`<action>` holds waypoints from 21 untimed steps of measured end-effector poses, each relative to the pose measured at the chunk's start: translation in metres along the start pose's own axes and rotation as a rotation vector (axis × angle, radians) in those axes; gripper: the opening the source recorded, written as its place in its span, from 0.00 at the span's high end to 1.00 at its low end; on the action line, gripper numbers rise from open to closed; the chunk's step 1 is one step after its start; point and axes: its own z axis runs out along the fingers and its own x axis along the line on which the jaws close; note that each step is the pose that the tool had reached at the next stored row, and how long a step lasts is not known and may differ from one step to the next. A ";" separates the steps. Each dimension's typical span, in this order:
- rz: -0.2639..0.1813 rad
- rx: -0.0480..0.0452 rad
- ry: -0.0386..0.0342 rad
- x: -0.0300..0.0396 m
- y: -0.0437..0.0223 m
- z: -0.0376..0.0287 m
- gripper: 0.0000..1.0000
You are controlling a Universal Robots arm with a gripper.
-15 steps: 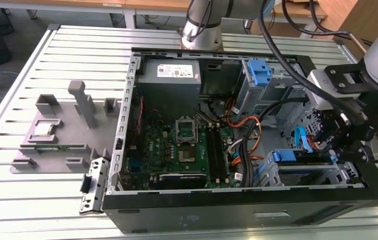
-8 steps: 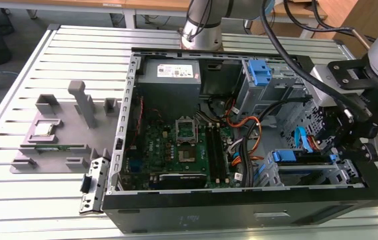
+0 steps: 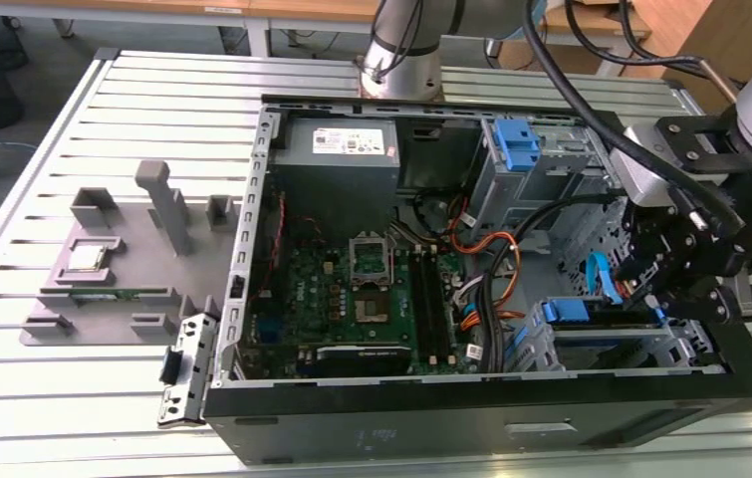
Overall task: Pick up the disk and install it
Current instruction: 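Insert the second disk wire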
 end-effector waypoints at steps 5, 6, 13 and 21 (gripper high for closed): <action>0.000 -0.0006 -0.0001 0.0000 0.0000 0.0001 0.65; 0.000 -0.0007 -0.0001 0.0000 0.0000 0.0001 0.65; 0.000 -0.0012 -0.0001 -0.0001 -0.0002 -0.0031 0.65; 0.000 -0.0012 -0.0002 -0.0008 -0.0007 -0.0142 0.65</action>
